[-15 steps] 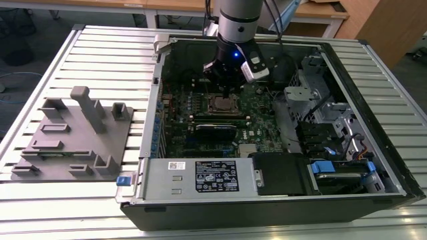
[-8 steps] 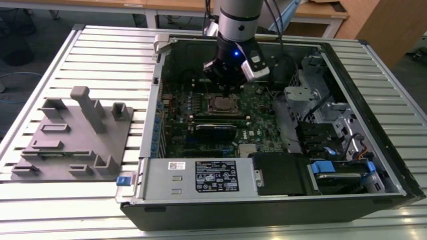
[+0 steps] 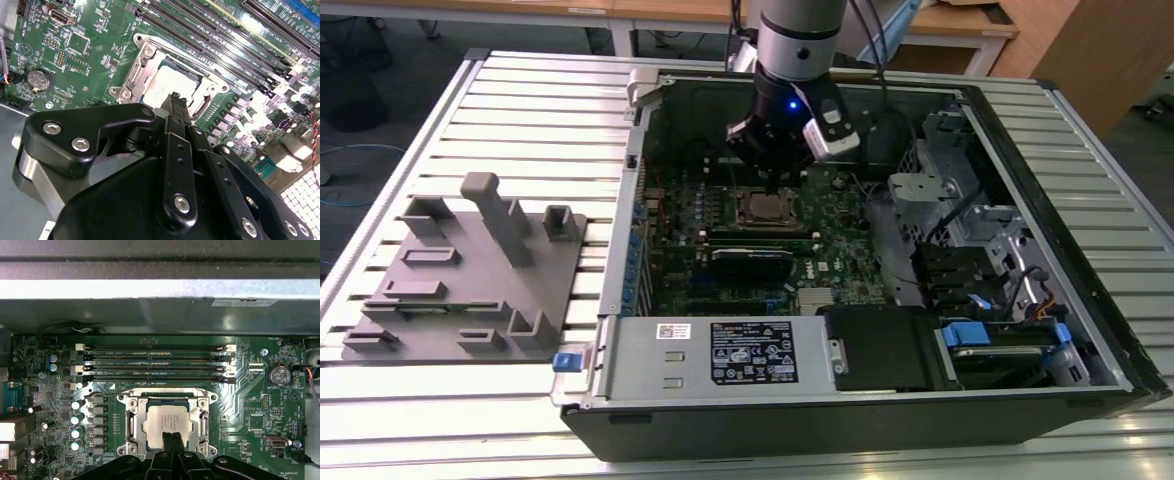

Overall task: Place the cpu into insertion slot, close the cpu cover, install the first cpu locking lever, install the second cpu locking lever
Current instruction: 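Install the first cpu locking lever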

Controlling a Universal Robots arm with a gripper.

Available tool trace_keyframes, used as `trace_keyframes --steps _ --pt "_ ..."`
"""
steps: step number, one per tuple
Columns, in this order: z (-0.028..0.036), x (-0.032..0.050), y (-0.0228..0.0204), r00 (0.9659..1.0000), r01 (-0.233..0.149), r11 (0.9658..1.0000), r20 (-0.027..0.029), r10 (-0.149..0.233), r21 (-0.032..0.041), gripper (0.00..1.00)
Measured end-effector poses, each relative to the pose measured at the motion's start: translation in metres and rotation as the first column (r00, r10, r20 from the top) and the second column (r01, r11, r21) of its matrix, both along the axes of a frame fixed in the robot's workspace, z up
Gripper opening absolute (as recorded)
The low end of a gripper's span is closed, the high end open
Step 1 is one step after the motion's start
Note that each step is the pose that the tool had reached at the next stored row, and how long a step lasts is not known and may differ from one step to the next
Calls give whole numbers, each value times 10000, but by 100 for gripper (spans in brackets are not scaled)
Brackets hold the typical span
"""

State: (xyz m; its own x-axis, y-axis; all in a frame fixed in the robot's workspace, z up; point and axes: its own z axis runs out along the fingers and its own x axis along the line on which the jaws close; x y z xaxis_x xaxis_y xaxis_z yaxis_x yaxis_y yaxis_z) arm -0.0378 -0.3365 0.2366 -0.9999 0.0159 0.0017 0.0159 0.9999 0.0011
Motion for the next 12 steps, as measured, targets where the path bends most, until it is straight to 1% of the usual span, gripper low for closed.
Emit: trace_keyframes --steps 8,9,10,12 --pt "19 0 0 10000 0 10000 0 0 -1 11" --pt "63 0 0 10000 0 10000 0 0 -2 11" --pt "89 0 0 10000 0 10000 0 0 -1 11" --pt "89 0 0 10000 0 10000 0 0 -1 11"
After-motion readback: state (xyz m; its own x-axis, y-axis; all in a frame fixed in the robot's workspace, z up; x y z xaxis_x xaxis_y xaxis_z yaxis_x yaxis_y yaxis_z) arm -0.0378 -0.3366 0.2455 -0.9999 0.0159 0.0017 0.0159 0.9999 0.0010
